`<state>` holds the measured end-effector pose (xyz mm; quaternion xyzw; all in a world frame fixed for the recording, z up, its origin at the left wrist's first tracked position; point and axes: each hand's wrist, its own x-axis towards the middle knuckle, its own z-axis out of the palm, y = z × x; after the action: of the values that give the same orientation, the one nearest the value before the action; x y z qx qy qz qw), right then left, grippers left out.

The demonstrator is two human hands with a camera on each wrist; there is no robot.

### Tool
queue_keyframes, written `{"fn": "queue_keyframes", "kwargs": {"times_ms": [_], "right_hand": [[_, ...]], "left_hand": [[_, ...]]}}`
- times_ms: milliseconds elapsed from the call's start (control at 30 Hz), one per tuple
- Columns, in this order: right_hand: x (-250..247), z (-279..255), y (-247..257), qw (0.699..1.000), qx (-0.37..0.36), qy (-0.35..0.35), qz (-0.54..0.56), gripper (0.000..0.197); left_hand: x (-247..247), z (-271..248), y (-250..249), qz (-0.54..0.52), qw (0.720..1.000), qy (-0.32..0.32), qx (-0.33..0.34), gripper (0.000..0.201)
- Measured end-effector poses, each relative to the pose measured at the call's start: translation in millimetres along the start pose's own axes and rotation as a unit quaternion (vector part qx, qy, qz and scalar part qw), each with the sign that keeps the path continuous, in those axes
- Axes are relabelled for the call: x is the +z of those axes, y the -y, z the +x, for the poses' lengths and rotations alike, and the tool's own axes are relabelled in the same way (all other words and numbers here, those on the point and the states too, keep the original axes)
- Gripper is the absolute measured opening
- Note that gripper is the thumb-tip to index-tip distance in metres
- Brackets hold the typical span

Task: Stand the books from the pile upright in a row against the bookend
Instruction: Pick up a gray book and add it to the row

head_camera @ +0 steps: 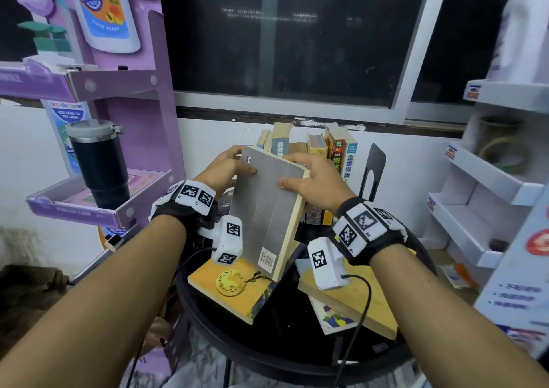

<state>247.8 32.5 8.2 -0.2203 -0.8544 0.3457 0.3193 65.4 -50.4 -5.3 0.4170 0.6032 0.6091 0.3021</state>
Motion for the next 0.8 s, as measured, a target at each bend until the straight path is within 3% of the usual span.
{"fn": "queue_keyframes", "kwargs": {"times_ms": [167,567,800], "right_hand": [[-38.9,-5.9,-2.1,1.0,0.001,-0.008,-0.017,0.036],[-116.0,-32.1,-30.5,0.993,0.079,-0.056,-0.064,0.03],[-156.2,-34.9,-41.7,0.986,0.127,-0.078,-0.075,0.029]], "left_hand": [[22.7,7.8,-7.6,0.001,1.0,0.018,0.022,0.035],[122.6,42.2,-23.6,0.047,0.987,-0.038,0.149,0.024],[154.8,63.9,-33.0,0.121,0.98,-0.04,0.155,0.031]]}}
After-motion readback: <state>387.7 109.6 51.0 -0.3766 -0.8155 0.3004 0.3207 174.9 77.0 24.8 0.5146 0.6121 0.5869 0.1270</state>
